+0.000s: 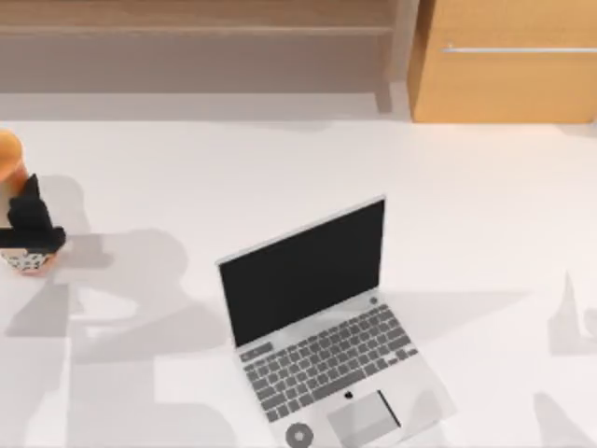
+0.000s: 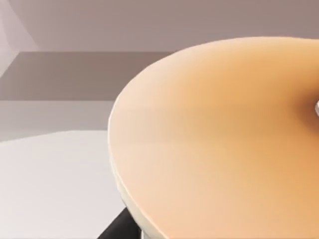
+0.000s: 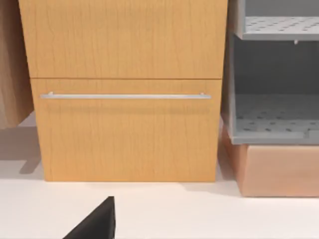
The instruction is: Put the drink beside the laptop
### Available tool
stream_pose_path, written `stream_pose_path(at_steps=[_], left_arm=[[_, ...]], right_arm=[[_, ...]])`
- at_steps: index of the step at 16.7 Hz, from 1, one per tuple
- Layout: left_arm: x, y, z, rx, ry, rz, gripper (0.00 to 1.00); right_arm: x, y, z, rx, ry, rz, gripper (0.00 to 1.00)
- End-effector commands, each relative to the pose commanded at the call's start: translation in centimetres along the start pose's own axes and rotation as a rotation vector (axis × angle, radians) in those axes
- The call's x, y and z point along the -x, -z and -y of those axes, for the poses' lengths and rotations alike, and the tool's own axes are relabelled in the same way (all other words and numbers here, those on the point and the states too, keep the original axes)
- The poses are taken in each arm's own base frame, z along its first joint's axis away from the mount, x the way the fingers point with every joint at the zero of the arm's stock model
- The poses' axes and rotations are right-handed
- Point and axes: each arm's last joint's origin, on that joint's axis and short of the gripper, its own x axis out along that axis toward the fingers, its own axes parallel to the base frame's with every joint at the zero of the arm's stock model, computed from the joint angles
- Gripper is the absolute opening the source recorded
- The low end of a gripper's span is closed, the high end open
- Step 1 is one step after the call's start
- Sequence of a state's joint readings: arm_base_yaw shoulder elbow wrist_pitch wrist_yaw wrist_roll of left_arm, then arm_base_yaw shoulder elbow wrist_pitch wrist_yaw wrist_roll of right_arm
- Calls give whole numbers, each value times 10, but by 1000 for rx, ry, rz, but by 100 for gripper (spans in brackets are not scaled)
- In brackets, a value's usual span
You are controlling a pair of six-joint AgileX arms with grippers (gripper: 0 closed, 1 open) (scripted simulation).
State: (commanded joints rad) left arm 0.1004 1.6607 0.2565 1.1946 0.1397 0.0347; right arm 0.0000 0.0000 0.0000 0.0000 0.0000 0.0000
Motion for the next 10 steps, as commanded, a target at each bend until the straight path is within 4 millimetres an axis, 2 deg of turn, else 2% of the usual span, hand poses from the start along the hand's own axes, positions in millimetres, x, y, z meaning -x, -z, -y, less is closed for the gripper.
stream_pose_path(at_steps=[6, 8, 10], left_arm=[[1, -2, 0, 0, -1, 0, 0], [-5, -13, 5, 2, 1, 43, 0], [-19, -27, 19, 19, 10, 73, 0]], right_arm=[[0, 0, 0, 0, 0, 0, 100], [0, 0, 0, 0, 0, 0, 100], [0, 0, 0, 0, 0, 0, 100]])
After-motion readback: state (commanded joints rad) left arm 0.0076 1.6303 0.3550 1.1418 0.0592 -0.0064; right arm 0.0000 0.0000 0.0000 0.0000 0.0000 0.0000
